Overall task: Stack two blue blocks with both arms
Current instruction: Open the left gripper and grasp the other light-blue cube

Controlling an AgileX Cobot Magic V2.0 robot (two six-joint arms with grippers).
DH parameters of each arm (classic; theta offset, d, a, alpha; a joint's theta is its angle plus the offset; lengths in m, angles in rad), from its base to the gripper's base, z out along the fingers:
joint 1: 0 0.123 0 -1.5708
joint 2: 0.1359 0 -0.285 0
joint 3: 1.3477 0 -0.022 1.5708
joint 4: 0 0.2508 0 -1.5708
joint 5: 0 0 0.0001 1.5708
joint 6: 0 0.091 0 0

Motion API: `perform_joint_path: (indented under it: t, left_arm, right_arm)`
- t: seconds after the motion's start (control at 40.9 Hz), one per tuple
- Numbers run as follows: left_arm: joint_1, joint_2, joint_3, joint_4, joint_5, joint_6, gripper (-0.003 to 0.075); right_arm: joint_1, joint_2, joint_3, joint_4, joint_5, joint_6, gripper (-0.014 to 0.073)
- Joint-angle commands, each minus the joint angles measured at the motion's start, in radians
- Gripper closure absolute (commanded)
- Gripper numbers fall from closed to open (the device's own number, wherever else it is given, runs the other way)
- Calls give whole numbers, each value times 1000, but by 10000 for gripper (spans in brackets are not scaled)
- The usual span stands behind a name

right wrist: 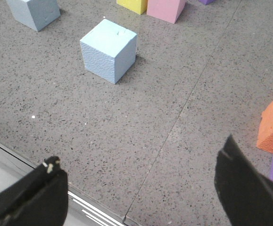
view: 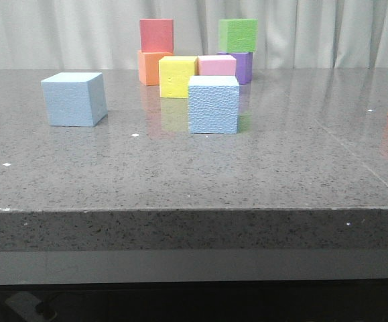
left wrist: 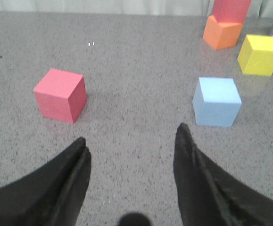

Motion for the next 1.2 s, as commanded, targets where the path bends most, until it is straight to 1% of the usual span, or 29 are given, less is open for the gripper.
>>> perform_joint_path:
  t: [0.0, 0.049, 0.122, 0.171, 0.22, 0.244, 0.293, 0.391, 0.489, 0.611, 0.758, 0.904, 0.953, 1.026, 1.173]
  left_arm:
    - [-3, 13, -26, 0, -93, -11, 328]
    - [-3, 22, -28, 0, -83, -11, 308]
    - [-3, 48, -36, 0, -80, -4, 221]
    - [-3, 68, -49, 0, -69, 27, 161]
    - [-6, 96, -69, -8, -45, 52, 127]
    - [-15, 112, -80, -15, -30, 50, 122]
    - [-43, 141, -111, -31, -11, 50, 122]
    - [-151, 213, -166, -33, 8, 67, 122]
    - [-246, 291, -214, -26, 7, 112, 122]
    - [-323, 401, -277, -21, -17, 115, 122]
    - [-347, 543, -355, -21, -66, 115, 122]
    - [-347, 684, -446, -21, -59, 109, 122]
    - [-347, 733, -482, -21, -48, 84, 122]
    - [-347, 803, -547, -12, -4, 18, 122]
    - [-347, 953, -697, 58, 132, -94, 122]
  right_arm:
    - [-5, -6, -24, 10, -77, -14, -43]
    - [-5, -6, -24, 10, -77, -14, -43]
    - [-5, -6, -24, 10, -77, -14, -43]
    - [-5, -6, -24, 10, -77, -14, -43]
    - [-5, -6, -24, 10, -77, -14, -43]
    - [-5, -6, -24, 10, -77, -14, -43]
    - [-5, -6, -24, 10, -77, -14, -43]
    - [-5, -6, -24, 10, -77, -14, -43]
    - [-5, -6, -24, 10, -77, -14, -43]
    - [-5, -6, -24, 10, -77, -14, -43]
    - [-5, -6, -24, 10, -77, -14, -43]
    - [-5, -6, -24, 10, -77, -14, -43]
    - [-5, -6, -24, 10, -77, -14, -43]
    - [-5, -6, -24, 10, -77, -14, -43]
    - [-5, -6, -24, 10, -77, -14, -43]
